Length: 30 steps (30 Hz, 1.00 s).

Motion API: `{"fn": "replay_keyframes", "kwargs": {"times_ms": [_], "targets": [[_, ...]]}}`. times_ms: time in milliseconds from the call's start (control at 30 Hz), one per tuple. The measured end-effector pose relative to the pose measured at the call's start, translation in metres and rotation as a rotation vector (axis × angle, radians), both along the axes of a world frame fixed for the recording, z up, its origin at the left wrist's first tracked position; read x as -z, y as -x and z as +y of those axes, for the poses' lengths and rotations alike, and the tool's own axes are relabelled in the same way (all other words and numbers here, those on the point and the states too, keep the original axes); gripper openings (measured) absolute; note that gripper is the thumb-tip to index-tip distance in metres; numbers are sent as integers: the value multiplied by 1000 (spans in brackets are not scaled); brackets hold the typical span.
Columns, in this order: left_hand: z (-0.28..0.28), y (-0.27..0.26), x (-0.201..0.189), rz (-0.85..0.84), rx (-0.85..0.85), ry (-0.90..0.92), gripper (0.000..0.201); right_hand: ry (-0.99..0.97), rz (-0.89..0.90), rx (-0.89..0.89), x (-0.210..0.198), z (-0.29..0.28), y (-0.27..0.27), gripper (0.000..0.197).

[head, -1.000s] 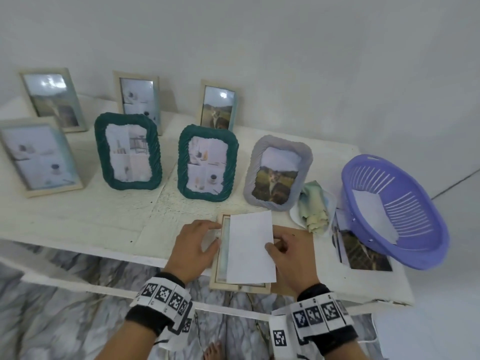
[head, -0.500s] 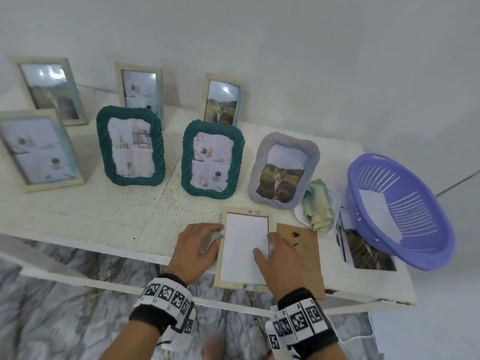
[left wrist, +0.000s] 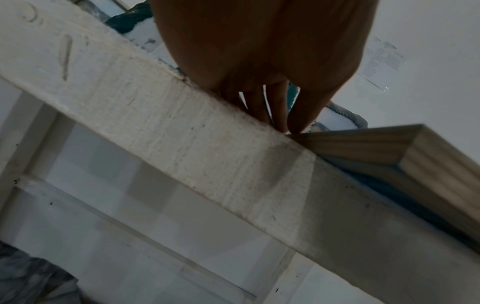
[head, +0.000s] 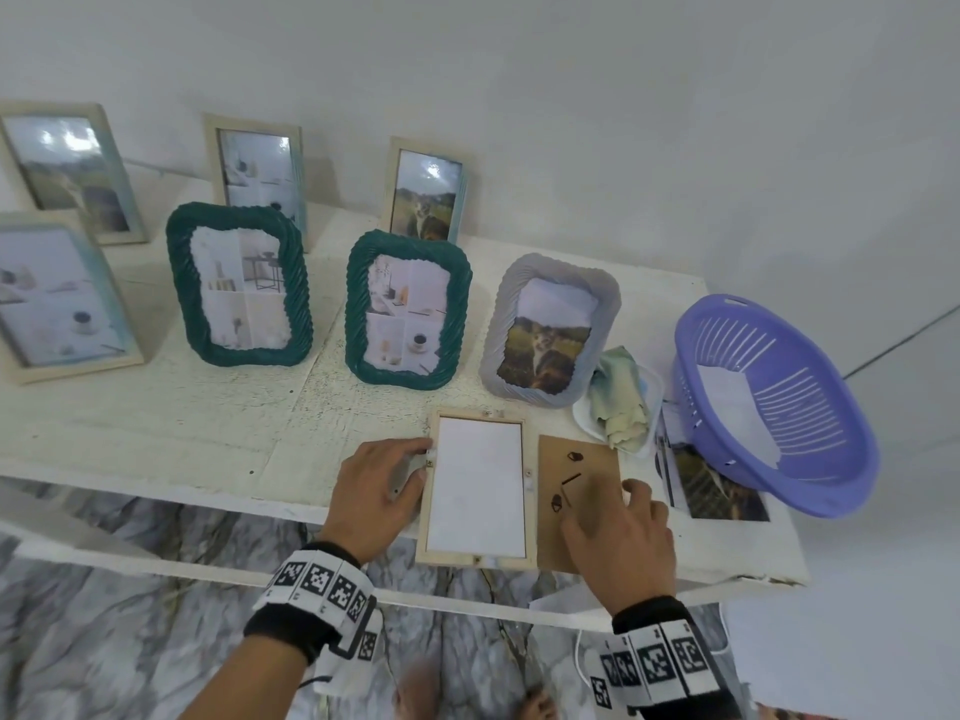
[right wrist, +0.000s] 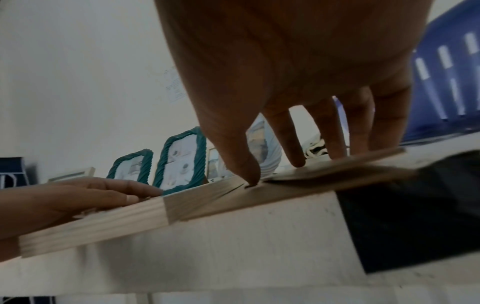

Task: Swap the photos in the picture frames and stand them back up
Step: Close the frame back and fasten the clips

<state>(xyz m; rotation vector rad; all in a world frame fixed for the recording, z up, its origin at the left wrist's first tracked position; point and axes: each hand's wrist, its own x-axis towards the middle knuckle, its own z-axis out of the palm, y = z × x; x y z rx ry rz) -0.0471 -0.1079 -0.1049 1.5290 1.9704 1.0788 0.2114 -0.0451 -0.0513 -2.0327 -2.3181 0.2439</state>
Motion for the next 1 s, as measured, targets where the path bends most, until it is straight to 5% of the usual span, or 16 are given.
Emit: {"fn": "replay_keyframes", "kwargs": {"times_ms": [333,500,767,1000], "targets": [[0,0,-1,0,9,-2,53,133,309,103,6,0,-23,49],[-1,2,1,-14,16,-10,52,104,471,103,-8,-5,-20,34],[-1,1,0,-24,8,-18,51,-119,325,-189,-8,-13,40,36],[-1,1,-2,-31,4,-14,55,-128,280,-208,0,-11,70,36]]}}
